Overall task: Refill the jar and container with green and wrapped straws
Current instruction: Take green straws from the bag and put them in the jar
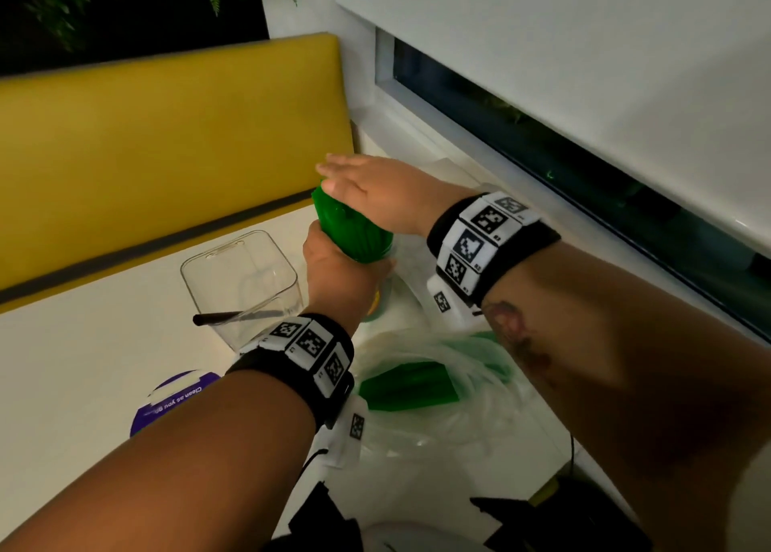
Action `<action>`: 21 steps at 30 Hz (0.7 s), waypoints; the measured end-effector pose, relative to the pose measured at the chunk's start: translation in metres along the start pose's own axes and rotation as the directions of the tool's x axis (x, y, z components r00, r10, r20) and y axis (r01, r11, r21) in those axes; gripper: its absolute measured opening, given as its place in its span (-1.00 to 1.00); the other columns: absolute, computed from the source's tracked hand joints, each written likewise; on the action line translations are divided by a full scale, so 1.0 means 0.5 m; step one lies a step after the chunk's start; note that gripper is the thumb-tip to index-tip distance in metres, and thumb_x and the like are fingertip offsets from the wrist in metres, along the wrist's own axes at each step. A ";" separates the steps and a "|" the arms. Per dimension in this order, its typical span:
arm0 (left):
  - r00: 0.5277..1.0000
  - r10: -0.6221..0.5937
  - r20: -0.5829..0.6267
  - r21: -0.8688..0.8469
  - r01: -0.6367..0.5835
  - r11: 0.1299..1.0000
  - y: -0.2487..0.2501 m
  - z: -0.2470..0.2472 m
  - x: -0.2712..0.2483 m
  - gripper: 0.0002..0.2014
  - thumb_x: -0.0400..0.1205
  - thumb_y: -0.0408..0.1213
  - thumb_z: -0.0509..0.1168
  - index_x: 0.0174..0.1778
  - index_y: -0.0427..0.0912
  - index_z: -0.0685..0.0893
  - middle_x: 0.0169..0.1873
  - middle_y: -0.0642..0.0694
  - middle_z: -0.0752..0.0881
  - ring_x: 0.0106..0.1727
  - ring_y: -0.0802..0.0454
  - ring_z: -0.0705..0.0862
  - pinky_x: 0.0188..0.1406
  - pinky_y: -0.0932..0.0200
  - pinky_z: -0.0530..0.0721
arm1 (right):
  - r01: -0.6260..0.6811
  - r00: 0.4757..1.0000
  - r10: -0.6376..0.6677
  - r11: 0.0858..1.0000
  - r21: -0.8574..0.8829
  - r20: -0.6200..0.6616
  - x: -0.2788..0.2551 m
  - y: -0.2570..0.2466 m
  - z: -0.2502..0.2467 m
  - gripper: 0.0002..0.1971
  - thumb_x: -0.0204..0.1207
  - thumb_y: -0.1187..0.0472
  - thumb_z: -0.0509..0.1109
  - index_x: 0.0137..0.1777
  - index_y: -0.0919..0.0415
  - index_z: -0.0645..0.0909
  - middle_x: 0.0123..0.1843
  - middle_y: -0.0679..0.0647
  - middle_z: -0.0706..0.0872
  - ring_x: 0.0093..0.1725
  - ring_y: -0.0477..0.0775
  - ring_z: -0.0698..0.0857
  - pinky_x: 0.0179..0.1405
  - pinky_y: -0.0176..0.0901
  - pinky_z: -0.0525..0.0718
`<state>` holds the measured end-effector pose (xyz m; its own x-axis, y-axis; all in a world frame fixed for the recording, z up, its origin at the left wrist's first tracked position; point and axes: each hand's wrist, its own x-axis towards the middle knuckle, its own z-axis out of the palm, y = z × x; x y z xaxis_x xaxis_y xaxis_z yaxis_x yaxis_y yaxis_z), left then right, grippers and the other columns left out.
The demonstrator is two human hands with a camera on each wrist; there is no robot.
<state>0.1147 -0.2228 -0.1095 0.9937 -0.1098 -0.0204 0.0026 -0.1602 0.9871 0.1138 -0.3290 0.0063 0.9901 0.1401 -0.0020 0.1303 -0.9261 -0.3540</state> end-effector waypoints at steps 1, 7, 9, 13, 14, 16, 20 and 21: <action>1.000 0.002 -0.002 0.015 -0.002 1.000 -0.001 0.001 0.000 -0.21 0.12 -0.21 0.73 0.20 0.10 0.46 0.10 0.05 0.66 0.02 0.18 0.68 0.02 0.00 0.78 | 0.028 0.998 -0.030 0.999 -0.028 -0.061 -0.001 -0.002 -0.005 -0.48 0.78 -0.11 -0.03 0.67 0.05 0.29 0.72 0.04 0.25 0.69 0.04 0.19 0.66 0.02 0.10; 0.999 0.034 0.008 0.068 -0.034 0.997 0.009 -0.007 -0.010 -0.12 0.12 -0.14 0.70 0.33 0.07 0.42 0.18 0.02 0.66 0.09 0.11 0.70 0.10 -0.10 0.78 | 0.028 0.998 -0.041 0.976 -0.215 -0.056 -0.008 -0.019 0.030 -0.35 0.70 -0.24 0.02 0.72 0.02 0.14 0.73 0.07 0.21 0.71 0.17 0.14 0.66 0.25 0.15; 1.000 0.006 0.027 0.084 -0.009 0.996 0.016 -0.013 -0.016 0.12 0.08 -0.04 0.69 0.54 0.03 0.24 0.35 -0.05 0.58 0.29 -0.03 0.64 0.27 -0.17 0.69 | 0.029 0.993 -0.049 0.983 -0.180 -0.107 -0.015 -0.023 0.024 -0.36 0.71 -0.24 0.02 0.71 0.03 0.17 0.72 0.06 0.25 0.71 0.16 0.15 0.66 0.25 0.12; 0.984 -0.170 0.052 0.083 0.165 0.983 0.028 -0.019 -0.053 0.36 0.06 0.11 0.66 0.65 -0.05 -0.08 0.52 -0.16 0.42 0.51 -0.14 0.48 0.44 -0.17 0.55 | 0.117 0.858 -0.039 0.986 0.122 -0.512 -0.095 -0.049 -0.027 -0.63 0.67 -0.05 0.24 0.38 0.07 0.62 0.32 0.02 0.69 0.33 -0.07 0.60 0.34 -0.18 0.53; 0.978 -0.194 0.082 0.071 0.188 0.980 0.026 -0.024 -0.069 0.21 0.17 0.03 0.66 0.60 -0.11 0.04 0.43 -0.15 0.49 0.43 -0.13 0.54 0.32 -0.08 0.62 | 0.135 0.850 0.007 0.964 0.230 -0.527 -0.130 -0.053 -0.041 -0.76 0.65 0.03 0.28 0.16 0.06 0.71 0.08 -0.04 0.75 0.08 -0.16 0.68 0.11 -0.27 0.62; 0.949 -0.195 0.248 0.061 0.186 0.981 0.024 -0.045 -0.112 -0.25 0.41 -0.18 0.61 0.42 -0.10 0.33 0.20 -0.07 0.65 0.24 -0.08 0.65 0.11 0.05 0.68 | 0.042 0.968 0.029 0.962 0.271 -0.251 -0.201 -0.060 -0.050 -0.83 0.63 0.14 0.32 -0.11 0.07 0.74 -0.22 -0.08 0.76 -0.21 -0.18 0.70 -0.14 -0.30 0.66; 0.742 -0.208 0.638 0.398 -0.086 0.913 -0.020 -0.090 -0.155 0.12 0.35 -0.11 0.65 0.69 -0.03 0.03 0.40 0.11 0.52 0.35 0.08 0.55 0.25 0.19 0.52 | -0.029 0.861 0.090 0.991 -0.129 0.501 -0.286 -0.061 0.094 -0.79 0.61 0.23 0.30 0.01 0.28 0.76 -0.09 0.14 0.81 -0.23 0.14 0.67 -0.22 -0.28 0.52; 0.711 -0.239 0.661 0.484 -0.161 0.860 -0.037 -0.093 -0.153 0.18 0.32 -0.09 0.66 0.71 -0.05 -0.01 0.38 0.09 0.52 0.34 0.10 0.54 0.22 0.24 0.50 | -0.039 0.852 0.139 0.978 -0.204 0.505 -0.293 -0.058 0.146 -0.78 0.61 0.27 0.27 0.05 0.33 0.73 -0.02 0.24 0.78 -0.18 0.22 0.64 -0.14 -0.16 0.56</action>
<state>0.0438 -0.1656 -0.1190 0.6326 -0.6882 -0.3552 -0.2114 -0.5946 0.7757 -0.0388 -0.2970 -0.0514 0.8354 0.1673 -0.5235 0.0994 -0.9828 -0.1554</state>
